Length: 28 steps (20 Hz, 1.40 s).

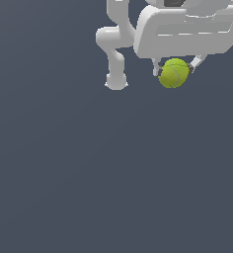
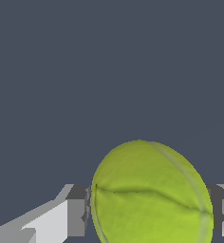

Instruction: Pick up the object and move it to a goal position.

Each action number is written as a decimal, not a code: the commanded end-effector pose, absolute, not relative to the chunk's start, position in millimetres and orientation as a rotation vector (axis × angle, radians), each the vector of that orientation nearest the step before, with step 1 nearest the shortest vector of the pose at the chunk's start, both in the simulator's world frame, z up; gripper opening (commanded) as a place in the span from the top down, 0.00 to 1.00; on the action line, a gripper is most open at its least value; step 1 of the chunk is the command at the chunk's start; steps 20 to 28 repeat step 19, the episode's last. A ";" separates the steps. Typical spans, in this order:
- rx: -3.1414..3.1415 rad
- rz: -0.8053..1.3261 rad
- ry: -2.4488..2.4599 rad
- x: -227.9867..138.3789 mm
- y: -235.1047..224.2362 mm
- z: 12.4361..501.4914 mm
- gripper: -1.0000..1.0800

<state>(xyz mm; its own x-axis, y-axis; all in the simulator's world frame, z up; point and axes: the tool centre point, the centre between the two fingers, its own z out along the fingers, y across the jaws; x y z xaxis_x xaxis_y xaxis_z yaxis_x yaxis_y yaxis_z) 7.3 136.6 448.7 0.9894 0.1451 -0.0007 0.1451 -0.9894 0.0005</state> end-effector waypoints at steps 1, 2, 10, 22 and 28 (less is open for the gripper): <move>3.133 0.000 0.228 8.4 143.4 464.5 1.00; 3.133 0.000 0.228 8.9 145.7 469.5 1.00; 3.134 0.000 0.228 12.2 157.2 495.0 1.00; 3.134 0.000 0.228 13.7 161.0 503.1 1.00; 3.134 0.000 0.228 13.7 161.0 503.1 1.00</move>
